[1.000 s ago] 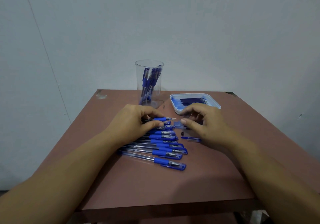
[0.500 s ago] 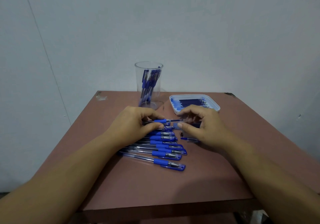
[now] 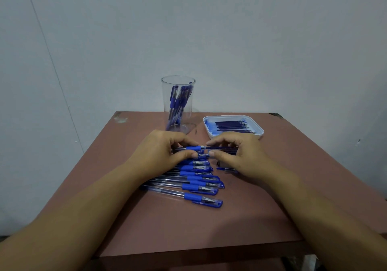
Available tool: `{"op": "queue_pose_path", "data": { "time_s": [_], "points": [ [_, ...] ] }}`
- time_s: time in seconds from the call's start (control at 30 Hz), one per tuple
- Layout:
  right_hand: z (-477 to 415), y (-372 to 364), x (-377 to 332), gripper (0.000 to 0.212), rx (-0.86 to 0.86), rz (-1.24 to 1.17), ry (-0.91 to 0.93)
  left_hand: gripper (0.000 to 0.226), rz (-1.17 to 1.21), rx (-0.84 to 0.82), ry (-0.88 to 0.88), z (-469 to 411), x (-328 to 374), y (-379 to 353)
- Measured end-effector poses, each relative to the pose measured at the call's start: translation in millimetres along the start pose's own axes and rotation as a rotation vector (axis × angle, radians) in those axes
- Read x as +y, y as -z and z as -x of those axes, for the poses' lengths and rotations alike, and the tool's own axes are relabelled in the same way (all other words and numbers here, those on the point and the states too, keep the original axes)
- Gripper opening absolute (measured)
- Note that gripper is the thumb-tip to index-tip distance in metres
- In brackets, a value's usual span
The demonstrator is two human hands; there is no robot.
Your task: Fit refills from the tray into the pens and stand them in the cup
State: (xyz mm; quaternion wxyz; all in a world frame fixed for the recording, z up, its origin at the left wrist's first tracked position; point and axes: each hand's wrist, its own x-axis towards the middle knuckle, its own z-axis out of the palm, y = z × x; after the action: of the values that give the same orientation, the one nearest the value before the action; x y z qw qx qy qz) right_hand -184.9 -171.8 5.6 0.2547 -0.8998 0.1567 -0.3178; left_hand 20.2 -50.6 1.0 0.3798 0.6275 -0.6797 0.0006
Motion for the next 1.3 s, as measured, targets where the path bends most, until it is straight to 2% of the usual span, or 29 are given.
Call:
{"op": "queue_pose_path", "data": {
  "time_s": [0.13,0.3,0.53,0.83,1.03,1.17,1.3],
  "points": [
    [0,3,2,0.013,0.045,0.0,-0.008,0.022,0.001,0.005,0.005,0,-2,0],
    [1,2,2,0.019,0.026,0.061,0.033,0.023,0.003,-0.001,-0.001,0,-1,-2],
    [2,7,3,0.017,0.049,0.064,0.009,0.023,0.0,0.0,0.02,0,-2,-1],
    [5,30,12,0.014,0.087,-0.047,-0.147,0.02,0.013,0.04,0.059,-1,-7,6],
    [5,34,19,0.015,0.09,-0.047,-0.151,0.019,0.019,0.025,0.056,-1,-5,8],
    [5,38,30,0.024,0.097,0.019,-0.145,0.023,0.044,0.082,0.068,-1,-8,14],
    [4,36,41,0.021,0.037,0.09,-0.205,0.023,0.032,0.072,0.074,-1,-7,14]
  ]
}}
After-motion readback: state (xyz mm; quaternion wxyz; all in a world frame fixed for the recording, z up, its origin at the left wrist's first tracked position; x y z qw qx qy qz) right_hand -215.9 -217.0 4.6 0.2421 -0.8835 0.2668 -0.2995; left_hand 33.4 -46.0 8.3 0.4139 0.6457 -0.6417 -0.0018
